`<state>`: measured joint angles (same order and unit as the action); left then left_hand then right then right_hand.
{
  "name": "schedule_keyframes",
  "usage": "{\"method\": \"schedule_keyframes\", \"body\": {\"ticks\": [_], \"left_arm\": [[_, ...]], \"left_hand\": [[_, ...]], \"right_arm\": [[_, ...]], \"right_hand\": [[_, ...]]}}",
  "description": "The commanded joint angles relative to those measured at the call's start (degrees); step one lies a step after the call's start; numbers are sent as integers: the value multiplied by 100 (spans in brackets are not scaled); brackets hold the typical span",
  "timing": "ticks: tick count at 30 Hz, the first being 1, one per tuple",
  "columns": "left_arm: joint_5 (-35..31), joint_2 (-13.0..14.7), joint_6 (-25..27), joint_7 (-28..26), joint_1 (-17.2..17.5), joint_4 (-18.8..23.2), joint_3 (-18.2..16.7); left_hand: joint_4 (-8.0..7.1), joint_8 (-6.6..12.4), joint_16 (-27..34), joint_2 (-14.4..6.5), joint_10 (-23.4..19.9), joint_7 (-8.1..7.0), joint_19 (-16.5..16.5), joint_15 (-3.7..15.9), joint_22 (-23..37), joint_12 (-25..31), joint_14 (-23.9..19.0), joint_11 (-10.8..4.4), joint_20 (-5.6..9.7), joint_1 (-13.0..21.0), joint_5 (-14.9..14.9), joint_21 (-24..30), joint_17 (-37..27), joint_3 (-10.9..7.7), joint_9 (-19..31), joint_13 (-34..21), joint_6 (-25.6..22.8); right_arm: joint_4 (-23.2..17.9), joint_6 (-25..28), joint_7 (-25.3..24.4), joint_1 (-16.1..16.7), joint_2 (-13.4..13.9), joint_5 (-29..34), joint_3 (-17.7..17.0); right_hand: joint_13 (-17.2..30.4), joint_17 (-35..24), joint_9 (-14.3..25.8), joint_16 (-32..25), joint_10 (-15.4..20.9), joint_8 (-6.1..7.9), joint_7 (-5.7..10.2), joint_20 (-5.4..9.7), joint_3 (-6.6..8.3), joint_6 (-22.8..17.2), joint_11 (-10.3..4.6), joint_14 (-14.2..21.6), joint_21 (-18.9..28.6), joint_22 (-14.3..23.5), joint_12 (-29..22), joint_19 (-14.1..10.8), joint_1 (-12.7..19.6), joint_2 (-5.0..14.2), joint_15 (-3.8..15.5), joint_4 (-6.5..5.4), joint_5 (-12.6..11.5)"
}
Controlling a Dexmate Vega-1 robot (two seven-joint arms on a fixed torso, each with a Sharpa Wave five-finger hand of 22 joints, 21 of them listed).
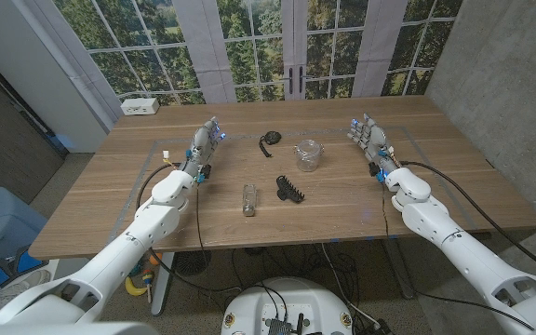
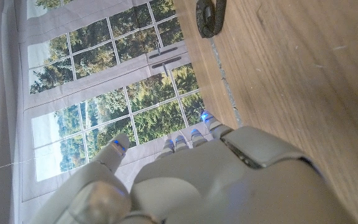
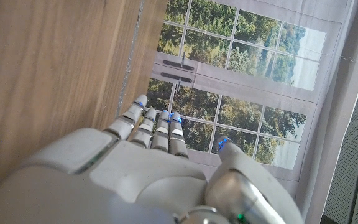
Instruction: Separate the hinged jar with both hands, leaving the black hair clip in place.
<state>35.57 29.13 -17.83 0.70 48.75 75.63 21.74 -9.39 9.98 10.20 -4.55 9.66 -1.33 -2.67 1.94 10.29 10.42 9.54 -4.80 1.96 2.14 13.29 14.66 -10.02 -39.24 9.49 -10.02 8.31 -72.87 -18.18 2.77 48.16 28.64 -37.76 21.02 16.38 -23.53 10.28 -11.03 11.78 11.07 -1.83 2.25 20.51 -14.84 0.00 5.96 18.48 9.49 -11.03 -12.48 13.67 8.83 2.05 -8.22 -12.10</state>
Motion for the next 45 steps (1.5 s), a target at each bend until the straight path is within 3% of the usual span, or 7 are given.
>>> {"method": "schedule_keyframes", "body": {"ticks": [1, 10, 13, 18, 24, 27, 45], "left_arm": [[-360, -17, -67, -150, -108, 24, 149], [-680, -92, -117, -173, -362, -208, 334], [-897, -102, -165, -291, -421, -242, 407], [-1245, -67, -139, -530, -466, -189, 504], [-1512, 43, -57, -441, -572, -142, 658], [-1631, 62, -74, -380, -648, -183, 732], [-2218, 40, -123, -97, -1081, -429, 1132]], "left_hand": [[18, 51, 45, -525, 117, -54, 47, 199, 11, 65, 32, -39, 302, 0, 26, 45, -24, -49, 20, -16, -23], [113, 92, 69, -476, -80, -85, 243, 239, 5, 120, -148, -51, 298, 33, 44, 80, 8, -61, 20, -12, -197], [396, 110, 59, -251, -227, -135, 355, 253, -6, 131, -316, -83, 271, 140, 3, 67, 44, -2, 23, -6, -350], [1196, 169, 54, 159, -512, -268, 585, 211, -10, 118, -654, -66, 75, 505, -165, 0, 39, 81, 38, -11, -710], [1529, 182, 62, 328, -576, -295, 626, 221, -3, 104, -788, -44, 5, 677, -225, -37, 31, 115, 45, -16, -753], [1776, 177, 29, 456, -590, -287, 644, 237, 2, 81, -768, 0, 242, 822, -256, -77, 26, 152, 51, -21, -743], [1981, 125, -6, 678, -492, -177, 605, 322, 3, 31, -679, -102, 421, 1037, -287, -168, 20, 244, 59, -31, -549]], "right_arm": [[286, -202, 141, 6, -92, -85, -47], [240, -282, 80, 52, -66, -39, -75], [175, -290, 31, 90, -40, -7, -81], [48, -302, -76, 172, 13, 59, -94], [-92, -320, -169, 279, 51, 76, -126], [-167, -315, -211, 326, 85, 106, -130], [-489, -386, -430, 624, 166, 150, -217]], "right_hand": [[3, -4, 20, -31, 53, 19, -15, 151, 49, -51, -8, 53, 19, 30, -38, -33, 24, 101, 126, 16, -29], [-26, 45, 20, -22, 68, 16, -29, 126, 82, -57, 14, 56, -2, 30, -39, -52, 32, 77, 101, 50, -23], [-40, 68, 20, -24, 83, 17, -39, 88, 92, -65, 25, 71, -11, 31, -42, -63, 37, 56, 65, 70, -17], [-71, 120, 21, -31, 117, 23, -68, 22, 108, -94, 67, 95, -31, 33, -50, -92, 78, 2, 5, 157, 1], [-89, 132, 21, -52, 139, 27, -81, 0, 104, -113, 103, 123, -40, 34, -55, -117, 82, -8, -5, 190, 15], [-97, 136, 22, -55, 146, 29, -84, -1, 103, -123, 105, 121, -44, 35, -56, -127, 84, -9, -3, 203, 21], [-135, 156, 23, -80, 173, 31, -94, -6, 99, -153, 107, 130, -76, 37, -59, -154, 85, -6, -8, 262, 48]]}}
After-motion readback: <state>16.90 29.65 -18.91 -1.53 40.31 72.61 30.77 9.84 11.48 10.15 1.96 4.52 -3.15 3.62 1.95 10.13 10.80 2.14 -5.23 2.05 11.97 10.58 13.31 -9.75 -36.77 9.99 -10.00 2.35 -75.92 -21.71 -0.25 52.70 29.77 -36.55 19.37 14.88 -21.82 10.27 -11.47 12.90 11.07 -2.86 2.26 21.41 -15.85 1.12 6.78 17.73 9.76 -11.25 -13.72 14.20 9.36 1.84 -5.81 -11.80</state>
